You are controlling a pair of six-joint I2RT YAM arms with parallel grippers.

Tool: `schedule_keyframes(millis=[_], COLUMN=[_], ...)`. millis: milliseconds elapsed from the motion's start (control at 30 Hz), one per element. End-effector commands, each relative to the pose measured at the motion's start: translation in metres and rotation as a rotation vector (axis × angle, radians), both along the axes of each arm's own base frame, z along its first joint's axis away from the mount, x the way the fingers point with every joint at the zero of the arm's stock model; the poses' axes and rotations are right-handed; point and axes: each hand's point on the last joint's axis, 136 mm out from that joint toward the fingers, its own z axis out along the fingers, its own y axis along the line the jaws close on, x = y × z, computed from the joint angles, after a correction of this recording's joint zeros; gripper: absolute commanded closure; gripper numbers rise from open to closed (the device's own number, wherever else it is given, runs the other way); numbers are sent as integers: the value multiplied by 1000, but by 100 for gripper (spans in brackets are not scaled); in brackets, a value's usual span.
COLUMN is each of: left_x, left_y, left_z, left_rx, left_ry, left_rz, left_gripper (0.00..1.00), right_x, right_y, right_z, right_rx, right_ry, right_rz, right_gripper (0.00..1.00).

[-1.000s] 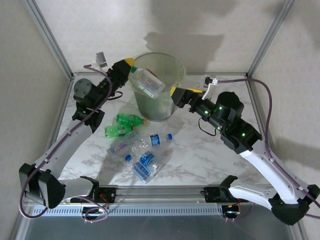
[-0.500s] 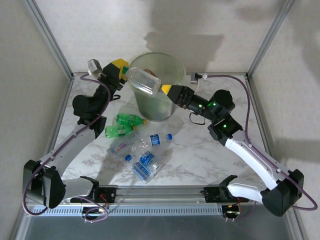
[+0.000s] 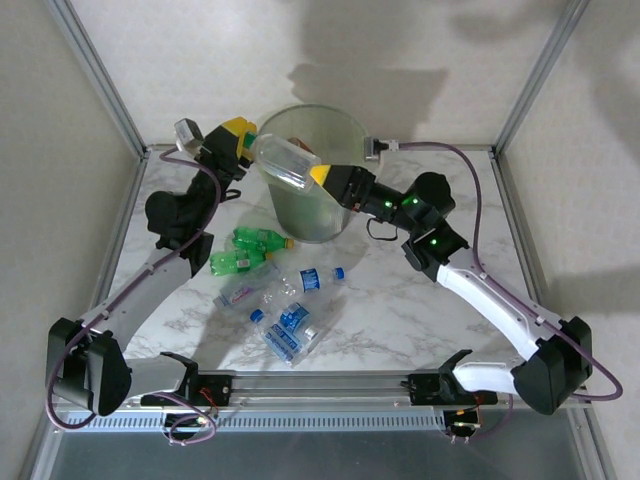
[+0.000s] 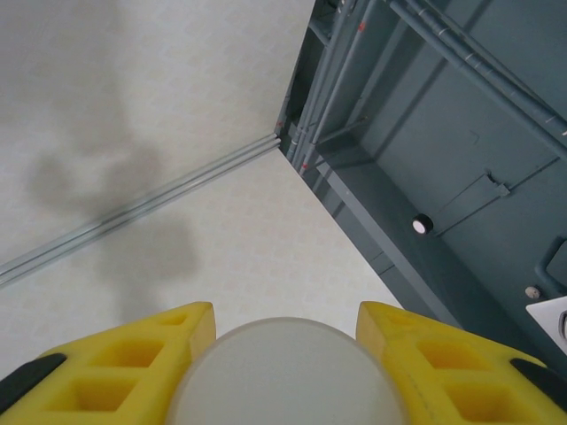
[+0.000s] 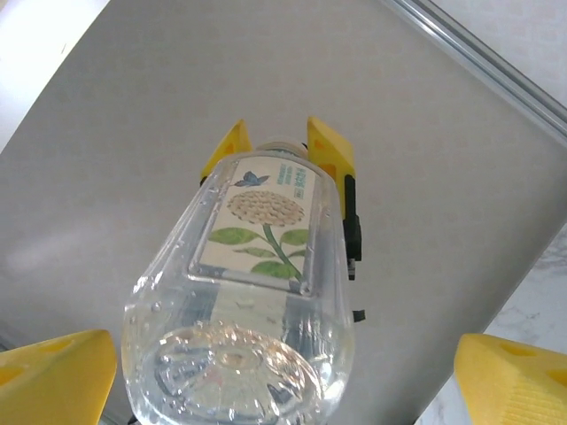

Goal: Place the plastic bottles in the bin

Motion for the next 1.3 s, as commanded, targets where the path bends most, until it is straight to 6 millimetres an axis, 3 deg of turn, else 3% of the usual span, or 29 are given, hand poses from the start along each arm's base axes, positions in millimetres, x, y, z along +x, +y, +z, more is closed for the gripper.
schedule_keyframes(millis=[0, 433, 700, 800, 867, 900, 1100, 1267], left_x=[-7, 0, 5, 7, 9, 11, 21, 21], left_y=[-1, -5, -8, -10, -14, -16, -22, -24], left_z=[5, -2, -5, -8, -11, -13, -25, -26], left_rx=[3, 29, 55, 73, 96, 115, 307, 382], left_ry=[-43, -26, -8, -2, 10, 21, 88, 98], left_rz=[-1, 13, 23, 19, 11, 9, 41, 30], left_gripper=[71, 72, 70, 57, 32, 25, 14, 13], right_x=[-10, -3, -1, 0, 0, 1, 18, 18], right_y=[1, 17, 15, 14, 13, 11, -7, -15], right_z=[29, 18, 15, 15, 14, 13, -3, -8], right_rx=[40, -56, -87, -106, -121, -129, -277, -343], right_ry=[-72, -54, -62, -70, -69, -67, -80, -110], right_rz=[25, 27, 5, -10, -21, -26, -134, -172], right_gripper=[7, 20, 40, 42, 41, 42, 42, 42])
